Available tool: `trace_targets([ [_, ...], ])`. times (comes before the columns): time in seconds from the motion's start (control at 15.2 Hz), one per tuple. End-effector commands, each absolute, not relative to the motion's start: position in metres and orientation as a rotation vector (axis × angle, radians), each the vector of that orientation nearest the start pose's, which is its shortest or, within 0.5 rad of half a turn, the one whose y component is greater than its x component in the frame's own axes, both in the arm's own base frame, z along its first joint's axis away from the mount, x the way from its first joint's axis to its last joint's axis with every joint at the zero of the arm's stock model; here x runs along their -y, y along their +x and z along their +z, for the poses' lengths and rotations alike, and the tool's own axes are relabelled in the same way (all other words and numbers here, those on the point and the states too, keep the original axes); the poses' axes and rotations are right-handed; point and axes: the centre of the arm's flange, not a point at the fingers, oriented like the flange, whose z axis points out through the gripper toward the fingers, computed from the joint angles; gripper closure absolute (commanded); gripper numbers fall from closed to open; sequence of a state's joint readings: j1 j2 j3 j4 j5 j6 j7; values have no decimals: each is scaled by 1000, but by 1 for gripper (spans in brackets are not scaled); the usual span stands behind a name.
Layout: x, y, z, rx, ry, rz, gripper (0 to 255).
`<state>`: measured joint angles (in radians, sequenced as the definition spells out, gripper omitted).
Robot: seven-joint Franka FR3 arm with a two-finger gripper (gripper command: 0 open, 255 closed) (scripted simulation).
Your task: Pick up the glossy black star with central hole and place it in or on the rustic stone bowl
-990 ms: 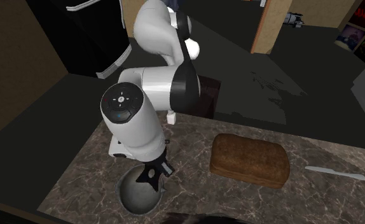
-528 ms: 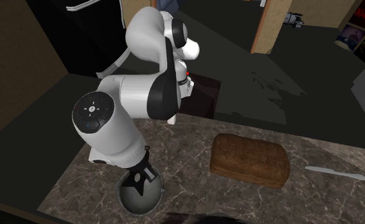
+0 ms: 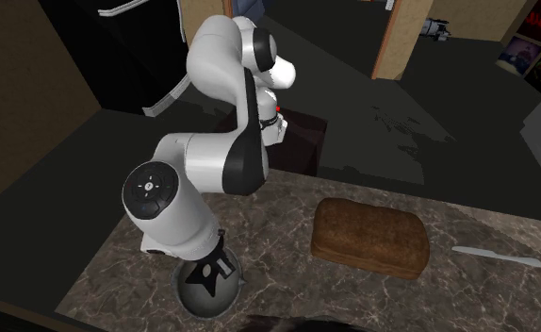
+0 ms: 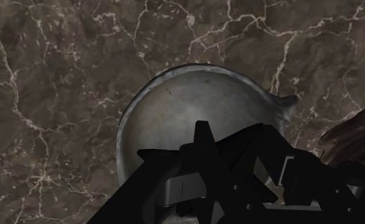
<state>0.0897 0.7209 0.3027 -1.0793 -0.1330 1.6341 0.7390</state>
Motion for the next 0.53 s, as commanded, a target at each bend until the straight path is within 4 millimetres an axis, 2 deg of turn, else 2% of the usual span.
trace_targets([
  [0.0, -203, 701, 391, -605, -3087, 243, 255],
  [0.2, -203, 701, 375, -605, -3087, 243, 255],
  [0.46, -203, 701, 375, -605, -3087, 243, 255],
])
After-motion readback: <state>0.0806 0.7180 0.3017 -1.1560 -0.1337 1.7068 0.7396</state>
